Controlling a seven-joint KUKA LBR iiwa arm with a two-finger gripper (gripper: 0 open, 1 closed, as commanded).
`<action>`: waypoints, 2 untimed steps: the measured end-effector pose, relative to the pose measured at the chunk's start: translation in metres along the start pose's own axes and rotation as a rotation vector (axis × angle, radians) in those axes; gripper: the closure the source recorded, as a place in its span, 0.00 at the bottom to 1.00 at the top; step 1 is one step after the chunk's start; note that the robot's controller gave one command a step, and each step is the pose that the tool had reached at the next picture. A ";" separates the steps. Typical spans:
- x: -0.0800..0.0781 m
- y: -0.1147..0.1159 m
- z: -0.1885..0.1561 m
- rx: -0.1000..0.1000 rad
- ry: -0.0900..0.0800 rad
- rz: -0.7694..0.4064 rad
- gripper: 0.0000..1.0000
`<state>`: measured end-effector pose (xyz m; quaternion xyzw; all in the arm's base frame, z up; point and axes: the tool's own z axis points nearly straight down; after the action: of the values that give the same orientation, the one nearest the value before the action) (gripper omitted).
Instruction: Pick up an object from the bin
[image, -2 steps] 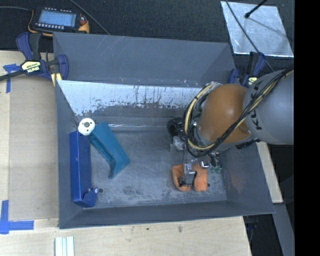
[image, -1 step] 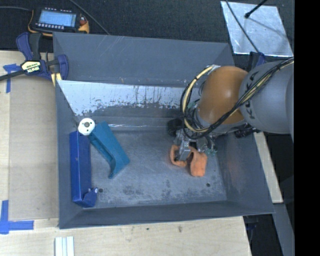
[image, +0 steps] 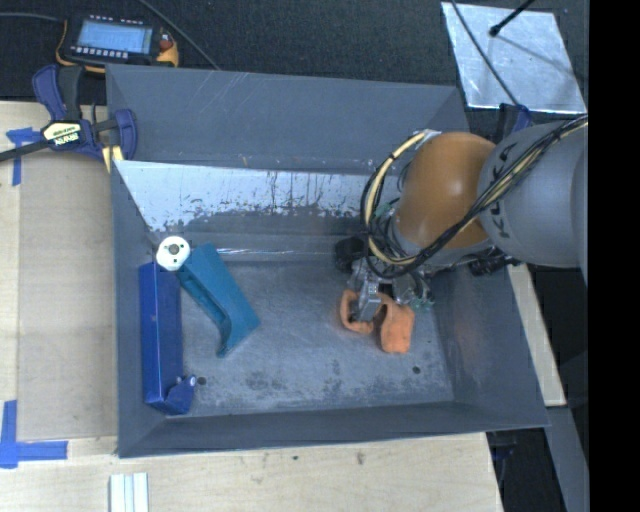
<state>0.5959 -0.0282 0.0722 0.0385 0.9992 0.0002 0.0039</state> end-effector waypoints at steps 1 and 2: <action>0.027 -0.001 -0.044 0.001 0.013 -0.016 1.00; -0.006 -0.011 -0.111 0.001 0.006 -0.017 1.00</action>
Offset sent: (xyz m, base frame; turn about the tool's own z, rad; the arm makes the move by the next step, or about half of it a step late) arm 0.0068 -0.0127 0.1137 -0.0180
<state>0.6002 -0.0396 0.1835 0.0300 0.9995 -0.0004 0.0011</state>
